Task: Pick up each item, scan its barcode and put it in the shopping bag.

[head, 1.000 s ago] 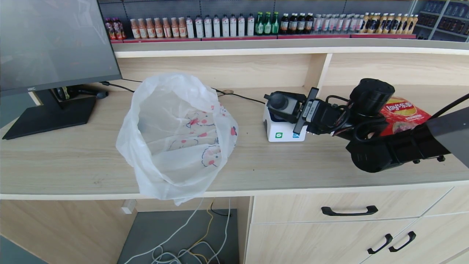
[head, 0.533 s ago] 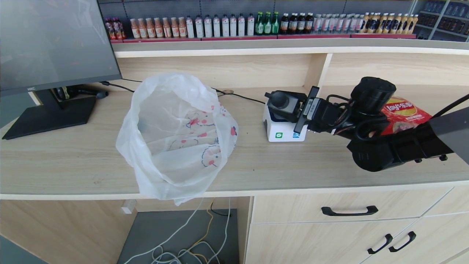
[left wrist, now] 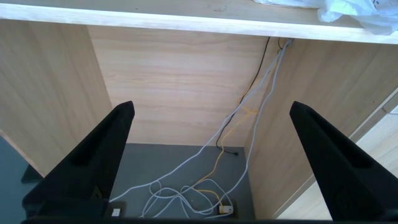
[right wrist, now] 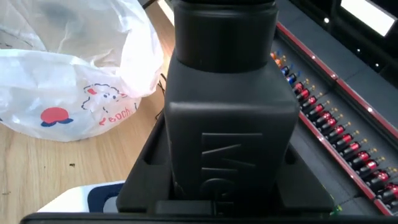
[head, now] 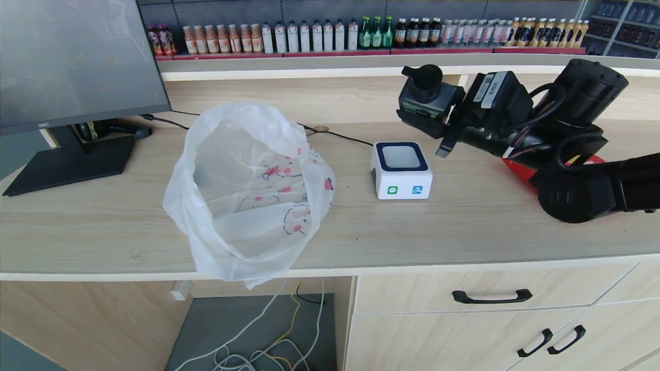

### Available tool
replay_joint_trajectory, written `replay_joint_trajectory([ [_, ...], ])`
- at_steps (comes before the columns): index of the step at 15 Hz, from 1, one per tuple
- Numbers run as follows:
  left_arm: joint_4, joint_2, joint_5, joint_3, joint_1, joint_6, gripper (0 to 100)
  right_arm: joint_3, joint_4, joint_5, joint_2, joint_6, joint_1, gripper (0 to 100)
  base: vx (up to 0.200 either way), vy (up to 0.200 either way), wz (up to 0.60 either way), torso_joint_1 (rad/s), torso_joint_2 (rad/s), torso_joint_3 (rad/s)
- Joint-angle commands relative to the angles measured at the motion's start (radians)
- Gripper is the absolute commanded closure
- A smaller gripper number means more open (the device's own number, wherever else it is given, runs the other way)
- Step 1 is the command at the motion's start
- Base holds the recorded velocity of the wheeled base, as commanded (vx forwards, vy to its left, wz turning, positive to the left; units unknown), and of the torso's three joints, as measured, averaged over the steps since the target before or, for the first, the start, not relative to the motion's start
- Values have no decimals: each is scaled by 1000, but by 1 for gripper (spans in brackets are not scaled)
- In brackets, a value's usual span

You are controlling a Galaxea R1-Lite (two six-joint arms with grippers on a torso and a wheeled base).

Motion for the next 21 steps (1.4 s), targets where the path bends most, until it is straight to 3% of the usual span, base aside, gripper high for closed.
replay_joint_trajectory([
  [1, 0, 0, 0, 0, 0, 0, 0, 12, -2, -1, -80, 27, 4, 100, 0, 0, 0, 0, 0, 0],
  [4, 0, 0, 0, 0, 0, 0, 0, 64, -37, -10, -141, 130, -12, 100, 0, 0, 0, 0, 0, 0],
  [6, 0, 0, 0, 0, 0, 0, 0, 137, -141, -46, -154, 225, -33, 100, 0, 0, 0, 0, 0, 0],
  [9, 0, 0, 0, 0, 0, 0, 0, 299, -405, -340, -154, 437, -5, 100, 0, 0, 0, 0, 0, 0],
  [11, 0, 0, 0, 0, -2, 1, 0, 359, -493, -426, -158, 504, 16, 100, 0, 0, 0, 0, 0, 0],
  [13, 0, 0, 0, 0, 0, 0, 0, 374, -526, -434, -157, 538, 14, 100, 0, 0, 0, 0, 0, 0],
  [16, 0, 0, 0, 0, 0, -2, 0, 410, -534, -526, -161, 553, 14, 100, 0, 0, 0, 0, 0, 0],
  [17, 0, 0, 0, 0, 0, 0, 0, 494, -545, -641, -192, 553, 54, 100, 0, 0, 0, 0, 0, 0],
  [21, 0, 0, 0, 0, 0, 0, 0, 548, -545, -655, -178, 567, 129, 100, 0, 0, 0, 0, 0, 0],
])
